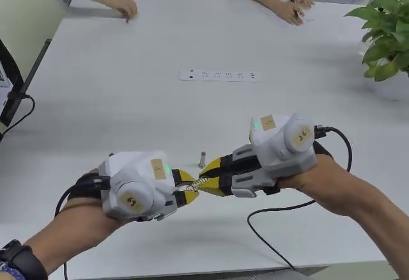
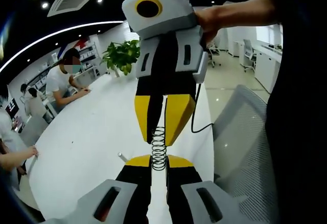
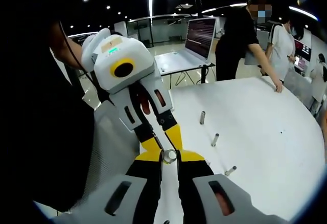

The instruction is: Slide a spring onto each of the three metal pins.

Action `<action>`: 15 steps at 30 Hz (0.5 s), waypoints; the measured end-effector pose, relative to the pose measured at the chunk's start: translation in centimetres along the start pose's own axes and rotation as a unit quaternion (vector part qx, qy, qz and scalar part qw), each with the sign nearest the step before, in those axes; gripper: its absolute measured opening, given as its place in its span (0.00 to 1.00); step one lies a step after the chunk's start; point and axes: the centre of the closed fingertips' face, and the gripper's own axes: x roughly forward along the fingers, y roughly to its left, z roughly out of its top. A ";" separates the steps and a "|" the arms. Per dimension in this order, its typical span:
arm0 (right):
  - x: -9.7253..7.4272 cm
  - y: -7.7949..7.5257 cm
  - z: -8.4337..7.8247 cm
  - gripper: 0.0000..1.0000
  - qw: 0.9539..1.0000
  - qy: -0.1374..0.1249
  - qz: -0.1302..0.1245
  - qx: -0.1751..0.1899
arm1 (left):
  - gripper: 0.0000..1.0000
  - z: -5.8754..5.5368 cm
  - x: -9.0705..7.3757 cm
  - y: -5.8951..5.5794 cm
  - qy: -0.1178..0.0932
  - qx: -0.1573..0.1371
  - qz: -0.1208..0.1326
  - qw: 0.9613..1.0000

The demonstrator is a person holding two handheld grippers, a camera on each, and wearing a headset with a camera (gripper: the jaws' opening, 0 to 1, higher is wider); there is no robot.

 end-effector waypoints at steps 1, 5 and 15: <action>0.0 -0.1 -0.1 0.08 1.000 0.005 -0.001 -0.004 | 0.02 0.0 0.0 0.0 -0.001 -0.002 0.001 1.000; -0.2 0.0 -0.4 0.09 1.000 0.024 0.005 -0.018 | 0.02 0.1 0.1 -0.1 -0.009 -0.015 0.000 1.000; -1.2 -0.4 -2.1 0.17 0.988 0.113 0.012 -0.104 | 0.02 0.5 0.3 -0.6 -0.014 -0.016 -0.007 1.000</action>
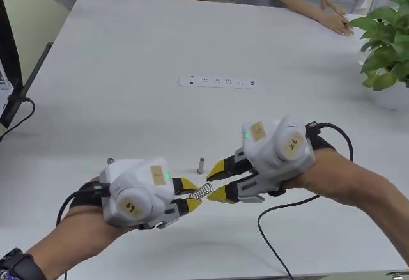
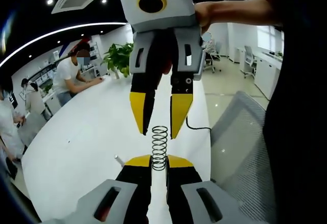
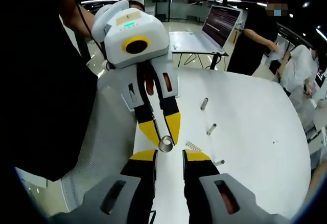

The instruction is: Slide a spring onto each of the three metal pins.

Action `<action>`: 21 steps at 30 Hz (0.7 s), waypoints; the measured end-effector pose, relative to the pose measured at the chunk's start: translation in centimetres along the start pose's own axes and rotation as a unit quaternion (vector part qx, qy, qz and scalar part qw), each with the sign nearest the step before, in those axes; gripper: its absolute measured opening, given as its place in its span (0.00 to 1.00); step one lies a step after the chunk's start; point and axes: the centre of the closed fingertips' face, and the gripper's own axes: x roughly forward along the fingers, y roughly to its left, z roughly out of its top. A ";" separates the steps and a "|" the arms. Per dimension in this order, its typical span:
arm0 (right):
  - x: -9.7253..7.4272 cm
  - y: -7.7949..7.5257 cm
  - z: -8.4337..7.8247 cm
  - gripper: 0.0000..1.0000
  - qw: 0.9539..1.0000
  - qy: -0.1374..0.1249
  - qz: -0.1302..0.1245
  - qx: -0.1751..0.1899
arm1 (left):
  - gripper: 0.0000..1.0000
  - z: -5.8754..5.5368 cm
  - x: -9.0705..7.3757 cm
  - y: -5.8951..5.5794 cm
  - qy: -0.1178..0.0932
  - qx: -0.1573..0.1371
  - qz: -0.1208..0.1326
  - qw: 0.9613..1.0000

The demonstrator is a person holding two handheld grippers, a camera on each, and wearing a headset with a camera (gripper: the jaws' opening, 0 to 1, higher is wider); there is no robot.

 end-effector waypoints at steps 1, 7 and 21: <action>0.0 0.1 0.0 0.18 1.000 0.002 0.001 -0.003 | 0.02 0.0 0.0 0.0 0.000 0.001 0.000 1.000; 0.5 0.5 0.1 0.17 0.999 0.016 0.011 -0.027 | 0.02 0.1 0.3 -0.2 0.001 0.005 -0.004 1.000; 1.4 1.2 0.2 0.09 0.997 0.035 0.034 -0.067 | 0.02 0.1 0.6 -0.8 0.005 0.013 -0.018 1.000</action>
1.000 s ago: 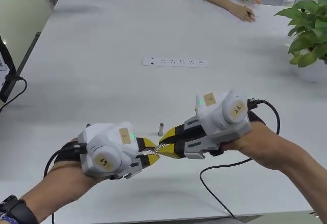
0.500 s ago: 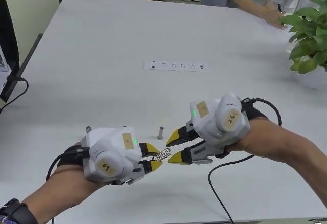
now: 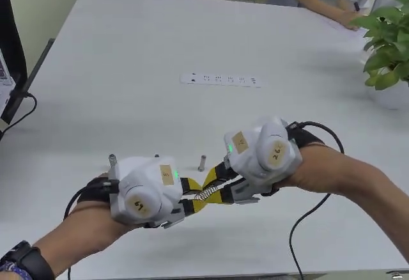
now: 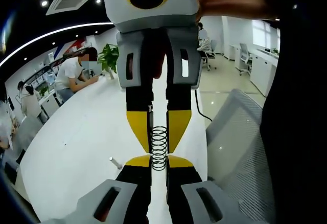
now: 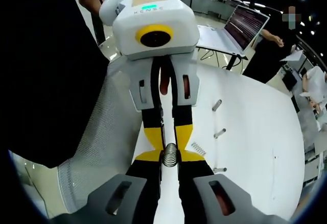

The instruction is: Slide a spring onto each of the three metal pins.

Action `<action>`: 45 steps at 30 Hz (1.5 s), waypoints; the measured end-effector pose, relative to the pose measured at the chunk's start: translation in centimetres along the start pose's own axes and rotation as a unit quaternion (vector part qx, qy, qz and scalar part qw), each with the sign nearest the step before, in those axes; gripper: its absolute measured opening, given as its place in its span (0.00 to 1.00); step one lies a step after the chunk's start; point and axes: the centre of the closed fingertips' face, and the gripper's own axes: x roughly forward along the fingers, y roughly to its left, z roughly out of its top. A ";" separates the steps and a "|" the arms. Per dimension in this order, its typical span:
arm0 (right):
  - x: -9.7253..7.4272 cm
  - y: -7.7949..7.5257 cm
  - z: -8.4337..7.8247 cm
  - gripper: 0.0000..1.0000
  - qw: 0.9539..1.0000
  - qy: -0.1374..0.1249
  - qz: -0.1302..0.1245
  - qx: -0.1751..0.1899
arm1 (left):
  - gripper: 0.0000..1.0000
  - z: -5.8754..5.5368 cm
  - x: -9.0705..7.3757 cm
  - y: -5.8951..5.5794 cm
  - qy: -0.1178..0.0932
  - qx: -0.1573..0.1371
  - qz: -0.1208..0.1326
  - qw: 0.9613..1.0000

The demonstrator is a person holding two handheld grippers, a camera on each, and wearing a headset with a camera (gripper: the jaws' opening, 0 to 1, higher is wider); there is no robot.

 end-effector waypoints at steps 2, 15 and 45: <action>0.0 0.0 0.0 0.08 1.000 -0.001 0.002 0.004 | 0.02 0.0 0.0 -0.1 -0.001 0.000 -0.001 1.000; 0.0 -0.2 -0.4 0.08 1.000 -0.003 -0.002 0.017 | 0.05 -0.9 -0.3 0.2 0.001 -0.015 0.007 1.000; -0.1 -1.2 -3.9 0.08 0.996 0.019 -0.023 0.078 | 0.17 -6.4 -5.6 3.0 0.002 -0.134 0.107 0.985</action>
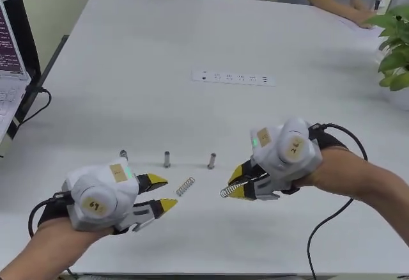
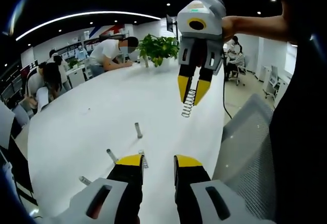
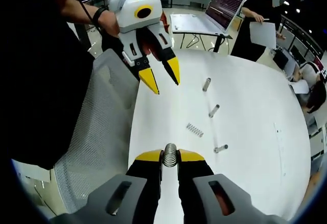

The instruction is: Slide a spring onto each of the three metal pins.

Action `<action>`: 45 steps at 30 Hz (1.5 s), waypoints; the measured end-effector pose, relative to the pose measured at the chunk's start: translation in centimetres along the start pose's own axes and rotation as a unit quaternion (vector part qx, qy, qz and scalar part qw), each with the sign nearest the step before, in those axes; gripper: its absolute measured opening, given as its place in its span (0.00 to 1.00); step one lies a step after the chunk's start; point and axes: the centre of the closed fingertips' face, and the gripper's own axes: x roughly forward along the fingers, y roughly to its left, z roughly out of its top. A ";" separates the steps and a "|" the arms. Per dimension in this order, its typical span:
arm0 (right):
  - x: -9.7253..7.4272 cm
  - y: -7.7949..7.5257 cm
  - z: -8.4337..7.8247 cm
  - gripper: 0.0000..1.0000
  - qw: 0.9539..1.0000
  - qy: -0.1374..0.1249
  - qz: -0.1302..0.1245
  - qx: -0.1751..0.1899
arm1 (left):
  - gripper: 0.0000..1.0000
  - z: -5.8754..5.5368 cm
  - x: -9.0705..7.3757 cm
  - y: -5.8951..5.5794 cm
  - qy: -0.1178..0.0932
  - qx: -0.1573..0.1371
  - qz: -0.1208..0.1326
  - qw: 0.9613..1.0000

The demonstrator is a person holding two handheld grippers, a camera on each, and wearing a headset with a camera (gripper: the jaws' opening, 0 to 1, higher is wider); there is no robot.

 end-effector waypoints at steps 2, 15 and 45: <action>0.0 -0.1 0.1 0.08 1.000 -0.001 0.000 0.002 | 0.18 -0.4 -0.4 0.4 0.001 -0.007 0.008 1.000; 0.9 -1.4 -0.5 0.08 1.000 0.017 -0.002 0.018 | 0.25 -3.3 -2.6 2.8 0.009 -0.051 0.055 0.997; 2.8 -7.1 2.3 0.08 0.999 0.040 -0.012 0.019 | 0.43 -7.5 -6.7 6.2 0.009 -0.127 0.132 0.983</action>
